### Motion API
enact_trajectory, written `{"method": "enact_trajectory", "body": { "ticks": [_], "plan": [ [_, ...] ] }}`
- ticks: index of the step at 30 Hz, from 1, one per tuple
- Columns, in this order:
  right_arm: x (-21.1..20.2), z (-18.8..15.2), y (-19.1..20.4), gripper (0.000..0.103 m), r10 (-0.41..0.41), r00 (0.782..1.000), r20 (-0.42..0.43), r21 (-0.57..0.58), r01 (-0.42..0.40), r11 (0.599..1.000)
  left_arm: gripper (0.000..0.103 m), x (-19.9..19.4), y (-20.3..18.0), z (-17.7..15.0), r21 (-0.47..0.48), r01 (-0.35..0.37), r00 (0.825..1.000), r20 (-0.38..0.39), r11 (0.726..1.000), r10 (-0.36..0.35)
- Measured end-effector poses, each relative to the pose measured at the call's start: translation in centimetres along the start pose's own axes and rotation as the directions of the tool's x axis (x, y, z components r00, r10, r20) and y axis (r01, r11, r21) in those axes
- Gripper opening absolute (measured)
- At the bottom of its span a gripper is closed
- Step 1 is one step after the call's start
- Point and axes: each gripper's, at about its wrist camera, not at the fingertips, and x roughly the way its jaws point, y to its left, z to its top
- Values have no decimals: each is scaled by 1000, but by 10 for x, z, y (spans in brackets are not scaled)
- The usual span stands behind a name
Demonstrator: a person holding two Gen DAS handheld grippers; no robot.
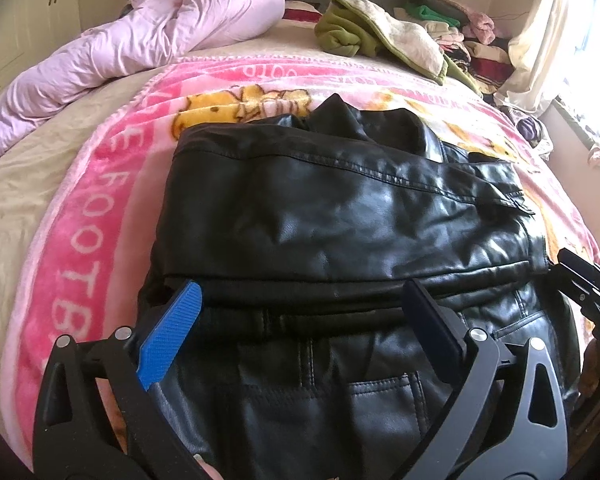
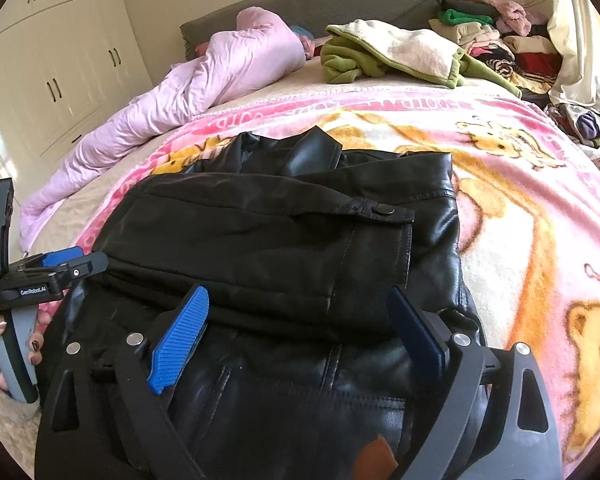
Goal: Fold large clothes
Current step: 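Open both tools and withdraw them from the jacket hem, then move both open tools down to the jacket hem at the bed edge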
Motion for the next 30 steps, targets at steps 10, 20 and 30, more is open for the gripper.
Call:
{"method": "enact_trajectory", "body": {
  "ticks": [10, 20, 30],
  "plan": [
    [-24, -1, 8, 92, 4, 1000, 27, -11, -4, 1000, 94, -21, -8, -7, 2, 8, 999, 40, 1000, -8],
    [-50, -10, 19, 95, -4, 998, 63, -44, 7, 999, 94, -46, -17, -24, 2, 4, 998, 70, 1000, -5],
    [-76, -18, 25, 96, 13, 995, 98, -51, -8, 999, 94, -74, -24, -33, 13, -6, 993, 118, 1000, 5]
  ]
}}
